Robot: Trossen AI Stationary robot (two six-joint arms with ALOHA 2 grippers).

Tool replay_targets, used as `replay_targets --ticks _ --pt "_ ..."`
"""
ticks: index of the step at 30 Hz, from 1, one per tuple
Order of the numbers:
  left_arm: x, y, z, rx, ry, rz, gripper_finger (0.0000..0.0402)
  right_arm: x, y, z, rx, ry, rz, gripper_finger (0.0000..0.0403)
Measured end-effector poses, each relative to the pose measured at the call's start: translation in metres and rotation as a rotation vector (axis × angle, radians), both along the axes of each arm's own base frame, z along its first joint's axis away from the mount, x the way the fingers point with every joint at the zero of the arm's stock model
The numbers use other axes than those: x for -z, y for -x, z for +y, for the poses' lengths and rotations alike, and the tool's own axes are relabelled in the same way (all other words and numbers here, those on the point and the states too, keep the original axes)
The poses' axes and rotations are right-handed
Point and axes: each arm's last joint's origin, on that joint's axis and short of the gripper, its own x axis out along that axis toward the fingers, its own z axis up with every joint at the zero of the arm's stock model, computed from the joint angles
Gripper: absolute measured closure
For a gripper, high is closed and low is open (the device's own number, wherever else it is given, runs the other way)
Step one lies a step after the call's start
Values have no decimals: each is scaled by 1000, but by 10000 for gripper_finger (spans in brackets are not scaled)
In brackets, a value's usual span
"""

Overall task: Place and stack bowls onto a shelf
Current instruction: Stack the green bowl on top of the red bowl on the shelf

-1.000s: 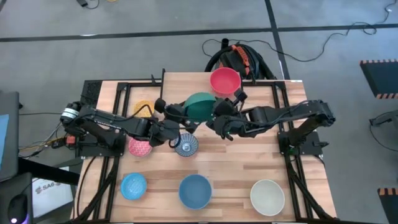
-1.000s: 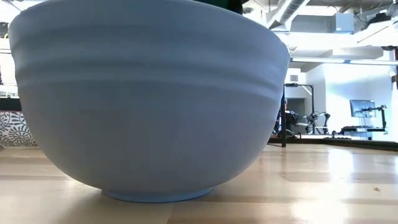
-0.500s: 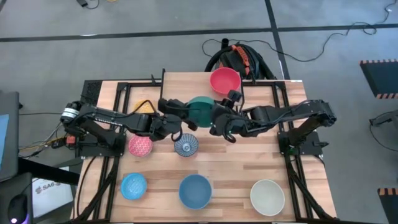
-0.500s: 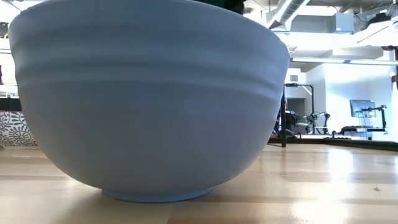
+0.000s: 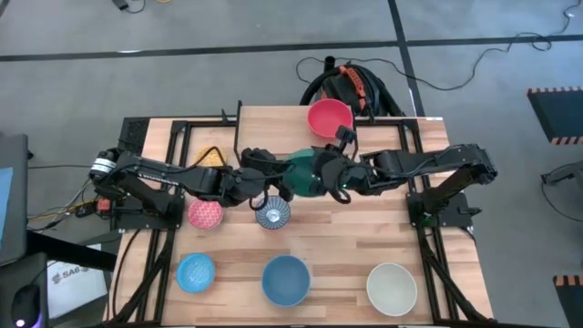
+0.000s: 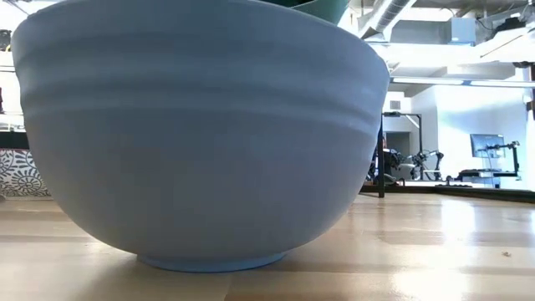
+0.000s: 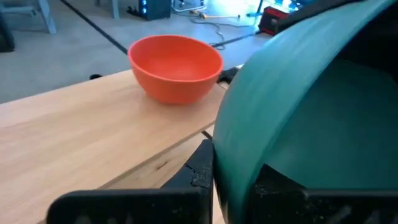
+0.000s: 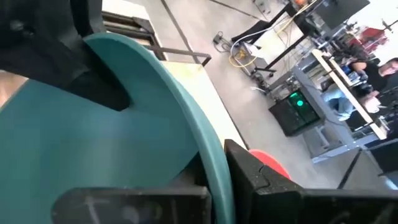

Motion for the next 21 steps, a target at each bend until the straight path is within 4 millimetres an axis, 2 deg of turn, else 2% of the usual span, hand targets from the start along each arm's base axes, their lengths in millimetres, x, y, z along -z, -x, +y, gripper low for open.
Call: replay_targets --ticks 11,16,21 --pt "-17 1 -4 28 0 -31 299 2 -1 -14 -5 -50 19 363" --pt "-26 3 -7 17 -32 -24 258 -11 7 -32 32 -86 -7 363" --pt "-44 9 -12 -25 -85 13 232 -19 15 -57 84 -191 -50 363"
